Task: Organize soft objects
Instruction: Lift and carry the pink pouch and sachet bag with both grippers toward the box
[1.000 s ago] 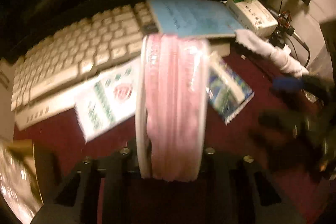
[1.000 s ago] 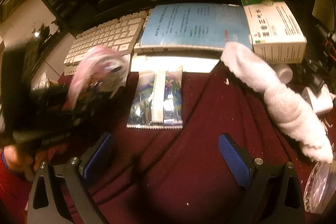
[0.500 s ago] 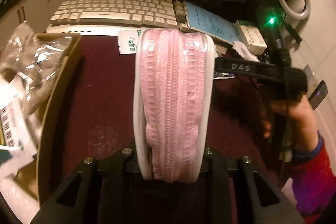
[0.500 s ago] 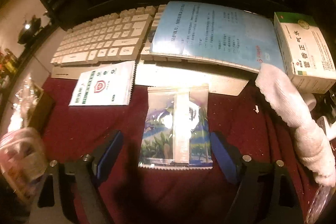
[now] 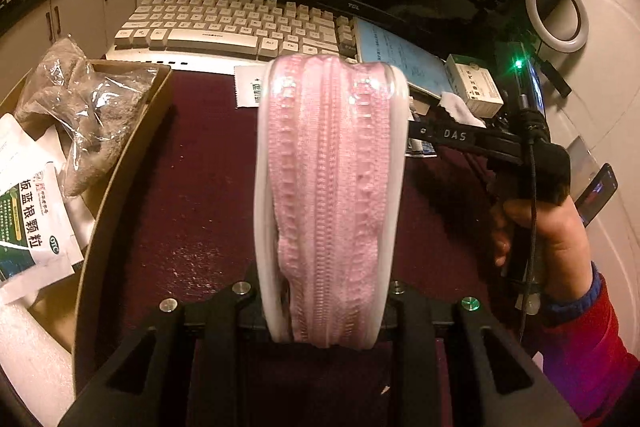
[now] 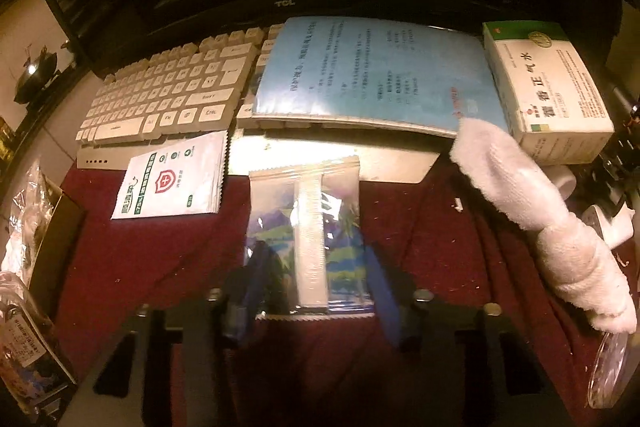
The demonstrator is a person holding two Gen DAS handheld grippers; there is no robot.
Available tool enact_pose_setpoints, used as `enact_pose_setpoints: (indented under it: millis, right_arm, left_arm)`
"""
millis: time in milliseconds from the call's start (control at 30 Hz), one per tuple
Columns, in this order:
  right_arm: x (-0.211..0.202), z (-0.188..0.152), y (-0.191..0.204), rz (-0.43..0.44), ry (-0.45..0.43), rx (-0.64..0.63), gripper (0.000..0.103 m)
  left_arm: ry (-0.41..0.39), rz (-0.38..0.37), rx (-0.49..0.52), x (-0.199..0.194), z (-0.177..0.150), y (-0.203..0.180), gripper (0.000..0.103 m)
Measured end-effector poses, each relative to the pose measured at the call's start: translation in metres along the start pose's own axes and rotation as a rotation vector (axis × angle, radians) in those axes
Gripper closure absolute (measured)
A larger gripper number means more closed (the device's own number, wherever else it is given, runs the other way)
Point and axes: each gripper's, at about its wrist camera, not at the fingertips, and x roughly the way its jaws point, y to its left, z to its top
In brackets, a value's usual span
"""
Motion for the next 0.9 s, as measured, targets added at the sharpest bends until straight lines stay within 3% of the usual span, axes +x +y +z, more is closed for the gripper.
enact_pose_setpoints:
  millis: [333,667,800,833,900]
  right_arm:
    - [-0.023,-0.007,-0.012,0.024,-0.036,0.024,0.098]
    - [-0.026,-0.007,-0.009,0.027,-0.048,0.021,0.098]
    - [-0.022,-0.006,-0.021,0.073,-0.025,0.075,0.097]
    - [-0.020,-0.006,-0.025,0.069,-0.019,0.088,0.095]
    - [-0.014,-0.006,-0.030,0.066,-0.002,0.111,0.076]
  left_arm:
    - [-0.014,0.005,0.024,-0.007,0.001,-0.002,0.075]
    - [-0.028,0.010,0.030,-0.015,-0.001,-0.002,0.075]
    - [-0.027,0.010,0.037,-0.016,-0.002,-0.004,0.075]
    - [-0.027,0.011,0.038,-0.017,-0.002,-0.004,0.075]
    - [-0.029,0.012,0.041,-0.018,-0.001,-0.005,0.075]
